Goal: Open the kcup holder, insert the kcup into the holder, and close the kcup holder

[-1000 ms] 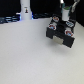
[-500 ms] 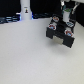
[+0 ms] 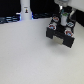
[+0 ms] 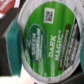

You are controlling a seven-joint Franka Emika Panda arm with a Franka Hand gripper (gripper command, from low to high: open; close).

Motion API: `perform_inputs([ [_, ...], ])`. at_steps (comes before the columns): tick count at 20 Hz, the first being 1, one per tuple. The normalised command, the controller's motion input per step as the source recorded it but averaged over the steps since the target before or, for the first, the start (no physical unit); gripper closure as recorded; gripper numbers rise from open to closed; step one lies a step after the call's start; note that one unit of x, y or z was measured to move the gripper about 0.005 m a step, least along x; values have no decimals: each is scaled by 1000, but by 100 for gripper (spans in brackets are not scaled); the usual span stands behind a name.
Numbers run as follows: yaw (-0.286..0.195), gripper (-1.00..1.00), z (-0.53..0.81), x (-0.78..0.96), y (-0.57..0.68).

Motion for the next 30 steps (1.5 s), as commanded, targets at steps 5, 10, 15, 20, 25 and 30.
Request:
perform_inputs([
  [5,-45,100,-91,-78,15],
  [10,-41,100,-130,-162,0],
  [15,-36,100,-14,-406,0],
  [20,-24,100,47,-325,0],
  [25,-31,100,-245,33,-7],
  [30,-40,100,-318,222,41],
])
